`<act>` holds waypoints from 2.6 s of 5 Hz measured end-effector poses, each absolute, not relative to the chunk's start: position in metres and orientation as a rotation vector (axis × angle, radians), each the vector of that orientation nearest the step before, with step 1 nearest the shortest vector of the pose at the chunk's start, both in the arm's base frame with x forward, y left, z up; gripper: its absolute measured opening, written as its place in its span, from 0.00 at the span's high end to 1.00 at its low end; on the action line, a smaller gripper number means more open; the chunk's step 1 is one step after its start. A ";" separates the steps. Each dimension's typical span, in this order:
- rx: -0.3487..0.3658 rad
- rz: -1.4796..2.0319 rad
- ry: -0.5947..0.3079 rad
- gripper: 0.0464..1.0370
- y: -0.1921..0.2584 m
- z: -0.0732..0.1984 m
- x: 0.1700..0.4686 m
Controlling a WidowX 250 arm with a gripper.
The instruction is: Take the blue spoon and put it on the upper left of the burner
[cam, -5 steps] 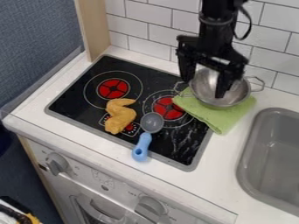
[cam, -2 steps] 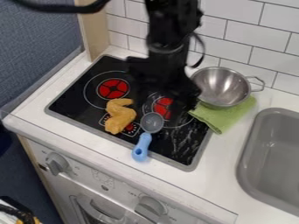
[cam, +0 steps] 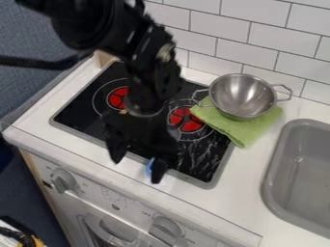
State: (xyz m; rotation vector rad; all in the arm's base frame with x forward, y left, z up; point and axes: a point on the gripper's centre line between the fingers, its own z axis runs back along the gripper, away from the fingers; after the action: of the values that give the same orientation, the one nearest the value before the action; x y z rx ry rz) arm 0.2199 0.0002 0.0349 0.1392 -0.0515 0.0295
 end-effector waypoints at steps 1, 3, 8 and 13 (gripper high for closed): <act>0.125 0.094 -0.020 0.04 0.010 0.016 0.225; 0.103 0.101 -0.033 0.04 0.012 0.004 0.239; 0.036 0.034 -0.110 0.62 0.006 0.054 0.264; 0.049 0.401 -0.042 0.62 0.158 0.017 0.356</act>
State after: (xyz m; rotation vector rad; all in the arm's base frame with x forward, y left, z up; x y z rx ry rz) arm 0.3558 0.1580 0.0172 0.0493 -0.0425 0.4009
